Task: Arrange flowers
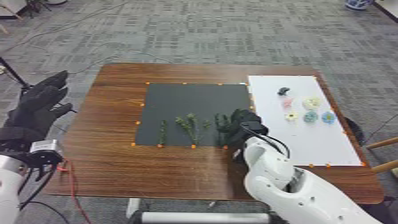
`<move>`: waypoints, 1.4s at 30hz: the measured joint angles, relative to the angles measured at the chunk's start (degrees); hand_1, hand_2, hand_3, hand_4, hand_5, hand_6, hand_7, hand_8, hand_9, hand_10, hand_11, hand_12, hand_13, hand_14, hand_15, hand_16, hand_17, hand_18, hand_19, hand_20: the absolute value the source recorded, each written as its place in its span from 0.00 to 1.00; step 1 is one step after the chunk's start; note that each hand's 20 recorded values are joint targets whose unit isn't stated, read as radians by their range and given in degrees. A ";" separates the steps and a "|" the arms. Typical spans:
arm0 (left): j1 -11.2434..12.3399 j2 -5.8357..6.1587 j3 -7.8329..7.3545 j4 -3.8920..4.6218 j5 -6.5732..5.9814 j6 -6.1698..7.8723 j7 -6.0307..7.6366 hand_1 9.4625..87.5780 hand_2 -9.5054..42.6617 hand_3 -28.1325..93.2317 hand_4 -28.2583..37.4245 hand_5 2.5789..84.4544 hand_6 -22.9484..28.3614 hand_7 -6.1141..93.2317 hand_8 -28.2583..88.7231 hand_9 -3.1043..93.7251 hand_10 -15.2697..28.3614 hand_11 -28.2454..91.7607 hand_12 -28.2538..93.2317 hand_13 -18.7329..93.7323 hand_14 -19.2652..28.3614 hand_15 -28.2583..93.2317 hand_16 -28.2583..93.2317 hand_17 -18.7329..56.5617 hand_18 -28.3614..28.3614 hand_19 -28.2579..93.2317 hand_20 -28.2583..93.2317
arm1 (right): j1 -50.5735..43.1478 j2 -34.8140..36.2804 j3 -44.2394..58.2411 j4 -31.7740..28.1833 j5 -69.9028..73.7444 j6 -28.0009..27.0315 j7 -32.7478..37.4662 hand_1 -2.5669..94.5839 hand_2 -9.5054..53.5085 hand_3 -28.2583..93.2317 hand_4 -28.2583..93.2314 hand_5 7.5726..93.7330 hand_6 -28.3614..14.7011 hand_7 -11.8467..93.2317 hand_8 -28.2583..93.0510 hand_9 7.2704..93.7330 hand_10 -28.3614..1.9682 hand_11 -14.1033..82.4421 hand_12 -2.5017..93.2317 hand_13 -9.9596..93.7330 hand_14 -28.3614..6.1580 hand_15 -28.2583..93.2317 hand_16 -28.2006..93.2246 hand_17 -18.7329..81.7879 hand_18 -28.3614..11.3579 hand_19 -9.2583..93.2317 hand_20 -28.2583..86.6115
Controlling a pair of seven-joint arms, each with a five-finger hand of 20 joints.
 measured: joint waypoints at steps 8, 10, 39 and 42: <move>0.55 -0.19 -0.48 -0.15 0.00 0.10 0.11 0.18 0.06 0.79 0.00 0.18 0.47 0.24 0.16 0.13 0.50 0.30 0.40 0.17 0.57 0.42 0.24 0.00 0.80 0.50 0.31 | -4.84 8.61 7.01 -3.53 -2.07 13.87 -0.16 0.31 0.00 0.96 0.00 0.35 0.53 0.40 0.12 0.39 0.61 0.42 0.27 0.51 0.45 0.84 0.47 0.36 0.13 0.83 0.71; 0.82 -0.26 -0.72 -0.27 0.00 0.15 0.15 0.18 0.06 0.79 0.00 0.18 0.47 0.24 0.16 0.13 0.50 0.30 0.40 0.17 0.57 0.42 0.24 0.00 0.80 0.50 0.31 | -4.77 11.31 7.76 -2.56 -4.64 15.75 -0.20 0.33 0.00 0.97 0.00 0.35 0.57 0.40 0.11 0.39 0.66 0.38 0.25 0.51 0.48 0.83 0.46 0.35 0.15 0.81 0.71; 1.60 -0.54 -2.46 -0.69 -0.24 0.63 1.16 0.18 0.07 0.79 0.00 0.18 0.47 0.24 0.16 0.13 0.50 0.30 0.40 0.17 0.57 0.42 0.24 0.00 0.80 0.50 0.31 | 13.32 26.59 -12.73 13.92 -8.06 7.78 -20.81 0.47 0.00 0.92 0.00 0.58 0.84 0.64 0.20 0.73 0.83 0.35 0.48 0.62 0.74 0.74 0.57 0.35 0.28 0.78 0.70; 1.60 -0.48 -2.47 -0.67 -0.24 0.61 1.16 0.17 0.07 0.79 0.00 0.18 0.47 0.24 0.16 0.13 0.50 0.30 0.40 0.17 0.57 0.42 0.24 0.00 0.80 0.50 0.31 | 15.24 26.47 -14.76 14.29 -8.47 8.02 -21.17 0.50 0.00 0.91 0.00 0.65 0.83 0.66 0.23 0.80 0.83 0.35 0.55 0.66 0.75 0.73 0.60 0.37 0.28 0.79 0.70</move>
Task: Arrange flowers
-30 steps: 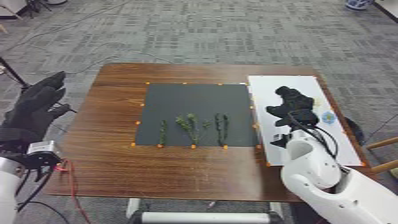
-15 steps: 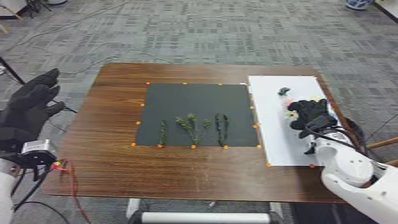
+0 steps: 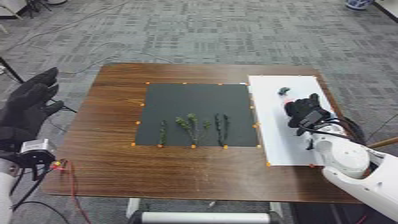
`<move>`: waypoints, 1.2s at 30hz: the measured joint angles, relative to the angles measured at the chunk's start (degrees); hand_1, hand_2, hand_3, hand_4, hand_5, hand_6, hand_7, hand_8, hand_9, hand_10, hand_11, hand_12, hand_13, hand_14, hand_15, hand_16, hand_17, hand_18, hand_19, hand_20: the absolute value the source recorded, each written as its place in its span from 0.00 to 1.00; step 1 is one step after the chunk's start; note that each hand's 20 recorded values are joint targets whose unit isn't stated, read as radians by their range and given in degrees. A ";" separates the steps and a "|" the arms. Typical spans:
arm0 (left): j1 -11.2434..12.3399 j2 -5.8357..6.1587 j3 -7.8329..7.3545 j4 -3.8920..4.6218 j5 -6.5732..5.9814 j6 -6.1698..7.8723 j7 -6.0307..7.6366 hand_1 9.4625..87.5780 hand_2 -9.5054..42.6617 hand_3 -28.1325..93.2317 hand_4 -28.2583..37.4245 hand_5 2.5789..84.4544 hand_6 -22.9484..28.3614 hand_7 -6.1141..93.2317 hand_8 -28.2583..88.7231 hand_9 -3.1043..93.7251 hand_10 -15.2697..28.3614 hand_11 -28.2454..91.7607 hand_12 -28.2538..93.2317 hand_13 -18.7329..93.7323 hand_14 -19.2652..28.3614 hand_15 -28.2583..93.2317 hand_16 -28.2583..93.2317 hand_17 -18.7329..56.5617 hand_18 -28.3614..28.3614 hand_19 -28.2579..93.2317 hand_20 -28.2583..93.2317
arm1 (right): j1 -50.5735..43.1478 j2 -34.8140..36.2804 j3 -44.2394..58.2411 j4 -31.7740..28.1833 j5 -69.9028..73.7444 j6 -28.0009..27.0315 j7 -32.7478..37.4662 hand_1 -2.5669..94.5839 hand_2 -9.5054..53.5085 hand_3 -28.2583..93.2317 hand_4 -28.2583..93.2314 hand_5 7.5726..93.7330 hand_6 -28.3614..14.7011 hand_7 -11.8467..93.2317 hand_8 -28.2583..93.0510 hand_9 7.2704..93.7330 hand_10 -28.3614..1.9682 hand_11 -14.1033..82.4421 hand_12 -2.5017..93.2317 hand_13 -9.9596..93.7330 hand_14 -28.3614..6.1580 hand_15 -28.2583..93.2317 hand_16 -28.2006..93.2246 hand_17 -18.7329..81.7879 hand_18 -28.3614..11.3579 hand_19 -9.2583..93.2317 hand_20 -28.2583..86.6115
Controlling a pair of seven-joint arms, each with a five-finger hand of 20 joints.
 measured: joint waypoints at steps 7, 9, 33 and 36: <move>0.08 0.24 -0.38 0.00 -0.15 -0.06 0.00 0.17 0.07 0.80 0.00 0.18 0.47 0.24 0.16 0.13 0.50 0.30 0.40 0.17 0.57 0.42 0.24 0.00 0.80 0.50 0.31 | 1.00 -0.08 -3.00 0.38 0.07 11.26 -0.59 0.48 0.00 0.95 0.00 0.70 0.79 0.65 0.23 0.84 0.79 0.38 0.57 0.68 0.72 0.74 0.61 0.39 0.27 0.80 0.70; 0.17 0.28 -0.90 -0.04 -0.24 -0.12 0.00 0.17 0.07 0.80 0.00 0.19 0.47 0.24 0.16 0.13 0.50 0.30 0.40 0.17 0.57 0.42 0.24 0.00 0.80 0.50 0.31 | 1.74 0.07 -4.37 -0.24 0.12 14.12 -0.59 0.48 0.00 0.96 0.00 0.71 0.78 0.65 0.22 0.84 0.79 0.39 0.58 0.69 0.71 0.75 0.62 0.39 0.27 0.80 0.70; 4.53 -0.30 -5.96 -0.59 -3.22 -0.86 -0.03 0.18 0.05 0.79 0.00 0.18 0.47 0.24 0.16 0.13 0.51 0.30 0.40 0.17 0.57 0.42 0.24 0.01 0.80 0.50 0.31 | 30.06 -29.39 -26.55 0.02 6.98 23.49 -7.43 0.50 0.00 0.95 0.00 0.76 0.79 0.62 0.18 0.86 0.77 0.37 0.56 0.69 0.72 0.74 0.62 0.39 0.27 0.80 0.71; 3.52 -0.02 -5.71 -0.35 -3.28 -0.83 -0.02 0.18 0.05 0.79 0.00 0.19 0.47 0.24 0.16 0.14 0.51 0.30 0.40 0.17 0.57 0.42 0.23 0.01 0.80 0.50 0.31 | 31.38 -33.81 -30.46 1.56 6.99 23.45 -6.99 0.50 0.00 0.95 0.00 0.76 0.79 0.62 0.17 0.86 0.77 0.36 0.55 0.69 0.72 0.74 0.62 0.39 0.27 0.80 0.71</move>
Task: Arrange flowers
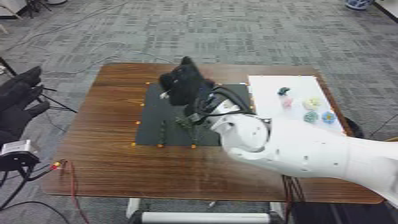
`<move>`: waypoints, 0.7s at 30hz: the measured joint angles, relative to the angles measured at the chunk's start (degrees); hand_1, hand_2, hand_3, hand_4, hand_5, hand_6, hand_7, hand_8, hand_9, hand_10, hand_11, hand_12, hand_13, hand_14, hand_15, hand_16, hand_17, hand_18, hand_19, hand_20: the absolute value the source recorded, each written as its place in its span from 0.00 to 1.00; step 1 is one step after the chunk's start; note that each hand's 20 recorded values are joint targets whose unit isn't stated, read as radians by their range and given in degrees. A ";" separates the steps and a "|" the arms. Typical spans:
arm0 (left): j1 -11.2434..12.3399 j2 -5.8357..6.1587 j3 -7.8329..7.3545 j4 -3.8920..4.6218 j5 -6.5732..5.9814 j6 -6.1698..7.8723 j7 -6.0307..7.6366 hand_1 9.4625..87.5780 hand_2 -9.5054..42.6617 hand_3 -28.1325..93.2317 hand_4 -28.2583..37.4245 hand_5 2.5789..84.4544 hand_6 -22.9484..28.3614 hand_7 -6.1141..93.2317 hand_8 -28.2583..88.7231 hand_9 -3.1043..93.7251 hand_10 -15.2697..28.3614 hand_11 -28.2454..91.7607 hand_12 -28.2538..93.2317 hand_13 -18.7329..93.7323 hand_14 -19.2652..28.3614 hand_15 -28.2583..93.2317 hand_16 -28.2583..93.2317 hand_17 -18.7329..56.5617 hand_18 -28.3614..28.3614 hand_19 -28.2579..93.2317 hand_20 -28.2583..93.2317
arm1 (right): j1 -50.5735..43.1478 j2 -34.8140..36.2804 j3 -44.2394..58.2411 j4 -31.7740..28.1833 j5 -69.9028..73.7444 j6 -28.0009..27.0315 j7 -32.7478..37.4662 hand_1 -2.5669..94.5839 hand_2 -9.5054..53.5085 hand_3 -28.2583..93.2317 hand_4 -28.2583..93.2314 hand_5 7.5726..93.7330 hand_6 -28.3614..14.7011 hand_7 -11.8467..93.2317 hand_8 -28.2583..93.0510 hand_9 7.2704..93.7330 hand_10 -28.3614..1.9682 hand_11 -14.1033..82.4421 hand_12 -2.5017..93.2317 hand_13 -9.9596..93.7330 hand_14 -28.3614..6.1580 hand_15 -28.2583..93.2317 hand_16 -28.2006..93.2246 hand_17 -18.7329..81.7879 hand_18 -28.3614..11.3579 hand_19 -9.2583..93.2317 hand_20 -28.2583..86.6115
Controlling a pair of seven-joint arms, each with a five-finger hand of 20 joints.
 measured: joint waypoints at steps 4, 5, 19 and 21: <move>-1.72 1.70 0.63 1.14 -0.07 0.03 -0.01 0.17 0.05 0.80 0.00 0.19 0.48 0.24 0.16 0.14 0.51 0.30 0.40 0.17 0.57 0.42 0.23 0.01 0.80 0.50 0.31 | 1.24 -4.35 -4.85 0.99 0.14 -0.33 0.32 0.50 0.00 0.95 0.00 0.76 0.79 0.61 0.17 0.86 0.77 0.35 0.55 0.68 0.72 0.74 0.63 0.39 0.27 0.80 0.71; -2.37 2.41 1.03 1.58 -0.07 0.01 -0.05 0.17 0.05 0.80 0.00 0.19 0.48 0.24 0.16 0.14 0.51 0.30 0.40 0.17 0.57 0.42 0.24 0.01 0.80 0.50 0.31 | 0.90 -5.10 -4.74 1.10 0.14 -0.64 0.31 0.50 0.00 0.95 0.00 0.77 0.79 0.61 0.17 0.86 0.77 0.35 0.55 0.68 0.72 0.74 0.63 0.39 0.27 0.80 0.71; -28.03 16.45 24.62 12.42 -0.46 -6.83 -3.28 0.17 0.06 0.79 0.00 0.19 0.48 0.23 0.17 0.13 0.50 0.30 0.40 0.17 0.57 0.41 0.24 0.00 0.81 0.50 0.31 | -1.22 -12.64 -7.12 9.76 -1.24 -2.82 2.23 0.51 0.00 0.93 0.00 0.80 0.81 0.57 0.14 0.88 0.80 0.31 0.53 0.66 0.70 0.77 0.64 0.40 0.28 0.81 0.72; -32.53 17.60 28.56 13.09 -0.46 -7.54 -3.66 0.17 0.06 0.79 0.00 0.19 0.48 0.23 0.17 0.13 0.50 0.30 0.40 0.17 0.57 0.41 0.24 0.00 0.81 0.50 0.31 | -0.96 -13.09 -7.67 10.17 -1.52 -3.32 2.62 0.51 0.00 0.93 0.00 0.80 0.81 0.57 0.14 0.88 0.80 0.30 0.53 0.66 0.70 0.77 0.64 0.40 0.28 0.81 0.72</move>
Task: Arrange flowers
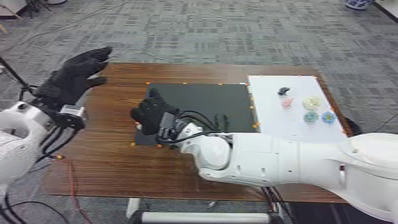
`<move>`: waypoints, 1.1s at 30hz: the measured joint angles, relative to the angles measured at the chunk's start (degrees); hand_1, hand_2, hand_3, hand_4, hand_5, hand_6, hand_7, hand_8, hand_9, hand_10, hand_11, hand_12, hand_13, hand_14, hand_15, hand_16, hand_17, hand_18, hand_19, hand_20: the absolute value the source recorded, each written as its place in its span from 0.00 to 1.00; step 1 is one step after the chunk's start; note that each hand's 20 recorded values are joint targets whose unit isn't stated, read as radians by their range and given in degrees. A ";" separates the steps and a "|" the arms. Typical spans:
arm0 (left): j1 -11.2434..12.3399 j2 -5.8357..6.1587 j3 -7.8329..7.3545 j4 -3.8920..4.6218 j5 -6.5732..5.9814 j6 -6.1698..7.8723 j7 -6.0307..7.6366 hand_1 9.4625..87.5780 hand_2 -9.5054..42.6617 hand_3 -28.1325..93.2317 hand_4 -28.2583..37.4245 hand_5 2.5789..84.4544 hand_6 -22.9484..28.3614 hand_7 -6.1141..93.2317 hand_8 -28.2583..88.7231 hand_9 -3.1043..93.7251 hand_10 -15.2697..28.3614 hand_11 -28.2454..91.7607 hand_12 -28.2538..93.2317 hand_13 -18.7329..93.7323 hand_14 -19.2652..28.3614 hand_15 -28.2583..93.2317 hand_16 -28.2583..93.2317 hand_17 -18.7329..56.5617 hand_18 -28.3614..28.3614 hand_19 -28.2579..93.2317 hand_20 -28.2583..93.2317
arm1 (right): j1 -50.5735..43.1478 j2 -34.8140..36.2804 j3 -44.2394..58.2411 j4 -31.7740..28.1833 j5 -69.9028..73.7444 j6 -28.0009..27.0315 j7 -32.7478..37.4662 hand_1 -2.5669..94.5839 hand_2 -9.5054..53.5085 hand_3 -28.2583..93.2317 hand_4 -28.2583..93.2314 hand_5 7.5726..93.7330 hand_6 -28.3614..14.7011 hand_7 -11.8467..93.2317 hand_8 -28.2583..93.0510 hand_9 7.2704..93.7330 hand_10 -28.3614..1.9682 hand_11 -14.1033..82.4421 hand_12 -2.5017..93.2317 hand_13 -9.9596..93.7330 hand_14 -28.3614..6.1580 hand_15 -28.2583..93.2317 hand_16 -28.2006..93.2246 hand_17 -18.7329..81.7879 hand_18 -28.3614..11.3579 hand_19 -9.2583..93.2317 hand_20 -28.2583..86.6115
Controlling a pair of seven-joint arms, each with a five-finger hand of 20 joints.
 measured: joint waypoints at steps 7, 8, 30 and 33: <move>-9.29 0.37 4.62 0.14 0.00 -0.48 -0.51 0.17 0.06 0.79 0.00 0.19 0.47 0.23 0.17 0.13 0.51 0.29 0.40 0.17 0.57 0.41 0.24 0.00 0.81 0.50 0.31 | 0.68 -1.86 -1.17 1.34 -0.87 -0.74 2.29 0.52 0.00 0.91 0.00 0.81 0.84 0.55 0.15 0.89 0.82 0.30 0.53 0.65 0.68 0.80 0.64 0.40 0.29 0.81 0.72; -10.30 0.37 5.19 0.24 0.00 -0.53 -0.51 0.17 0.06 0.79 0.00 0.19 0.48 0.23 0.17 0.13 0.50 0.29 0.40 0.17 0.57 0.41 0.24 0.00 0.81 0.50 0.31 | 0.69 -2.16 -1.25 1.60 -0.96 -0.88 2.87 0.52 0.00 0.91 0.00 0.82 0.84 0.55 0.15 0.89 0.82 0.30 0.53 0.65 0.68 0.80 0.64 0.40 0.29 0.81 0.72; -18.57 -1.24 12.92 3.13 -0.03 -2.61 -0.96 0.17 0.06 0.79 0.00 0.19 0.47 0.23 0.17 0.13 0.50 0.29 0.41 0.17 0.57 0.41 0.24 0.00 0.80 0.50 0.31 | -6.58 -5.58 5.99 6.26 -5.44 -8.10 6.27 0.51 0.00 0.90 0.00 0.82 0.86 0.53 0.16 0.88 0.82 0.31 0.55 0.64 0.67 0.82 0.63 0.39 0.29 0.82 0.72; -19.38 -1.45 13.71 3.58 -0.04 -2.96 -1.11 0.17 0.06 0.79 0.00 0.19 0.47 0.23 0.17 0.13 0.50 0.29 0.41 0.17 0.57 0.41 0.24 0.00 0.80 0.50 0.31 | -8.01 -5.92 6.66 6.77 -6.17 -8.39 6.29 0.51 0.00 0.90 0.00 0.81 0.86 0.53 0.17 0.88 0.82 0.31 0.56 0.63 0.66 0.83 0.62 0.40 0.29 0.82 0.72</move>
